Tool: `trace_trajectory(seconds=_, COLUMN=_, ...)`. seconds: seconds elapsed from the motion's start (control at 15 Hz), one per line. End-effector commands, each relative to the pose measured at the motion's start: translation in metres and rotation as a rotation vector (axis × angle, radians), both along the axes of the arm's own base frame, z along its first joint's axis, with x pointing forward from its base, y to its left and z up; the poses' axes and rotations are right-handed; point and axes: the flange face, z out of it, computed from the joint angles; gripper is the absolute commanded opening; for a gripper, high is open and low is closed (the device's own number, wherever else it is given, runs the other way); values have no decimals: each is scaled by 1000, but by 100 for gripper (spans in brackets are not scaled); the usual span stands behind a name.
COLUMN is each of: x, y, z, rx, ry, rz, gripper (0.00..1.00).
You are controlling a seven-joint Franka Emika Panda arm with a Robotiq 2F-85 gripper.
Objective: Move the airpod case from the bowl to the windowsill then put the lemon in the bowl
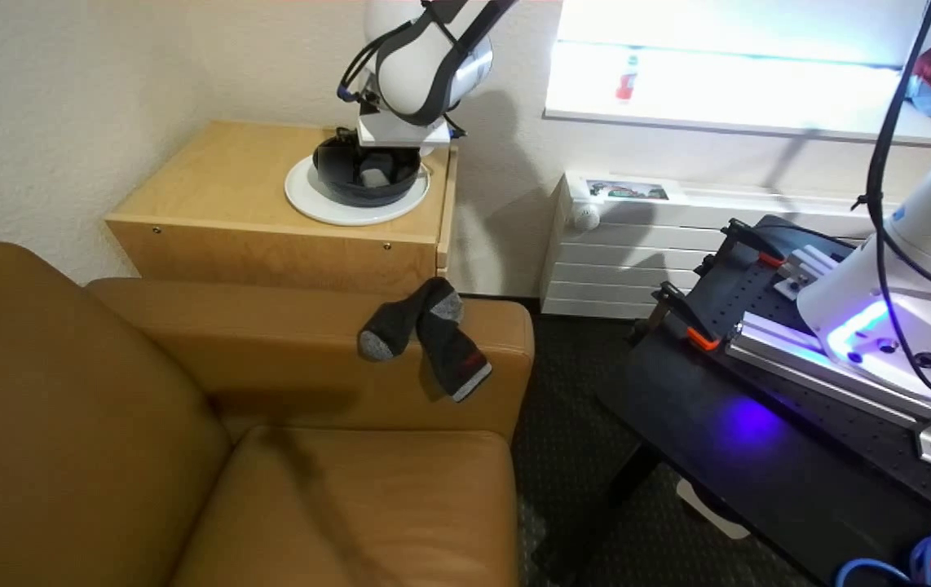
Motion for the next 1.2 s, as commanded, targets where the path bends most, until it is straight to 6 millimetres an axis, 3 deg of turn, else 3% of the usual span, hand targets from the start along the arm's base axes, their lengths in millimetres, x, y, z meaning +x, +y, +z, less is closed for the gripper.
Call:
trace_trajectory(seconds=0.0, x=-1, y=0, z=-3, rx=9, ry=14, rz=-1, gripper=38)
trace_trajectory(seconds=0.13, x=-1, y=0, z=-1, rx=12, ry=12, rz=-3, gripper=24)
trace_trajectory(seconds=0.53, x=-1, y=-3, z=10, rx=27, ry=-1, rz=-15, gripper=24)
trace_trajectory(seconds=0.73, x=-1, y=0, z=27, rx=65, ry=-32, rz=-19, gripper=24)
trace_trajectory(seconds=0.93, x=-9, y=0, z=66, rx=105, ry=-95, rz=-15, gripper=24)
trace_trajectory(seconds=1.13, x=-34, y=-7, z=116, rx=100, ry=-105, rz=25, gripper=24)
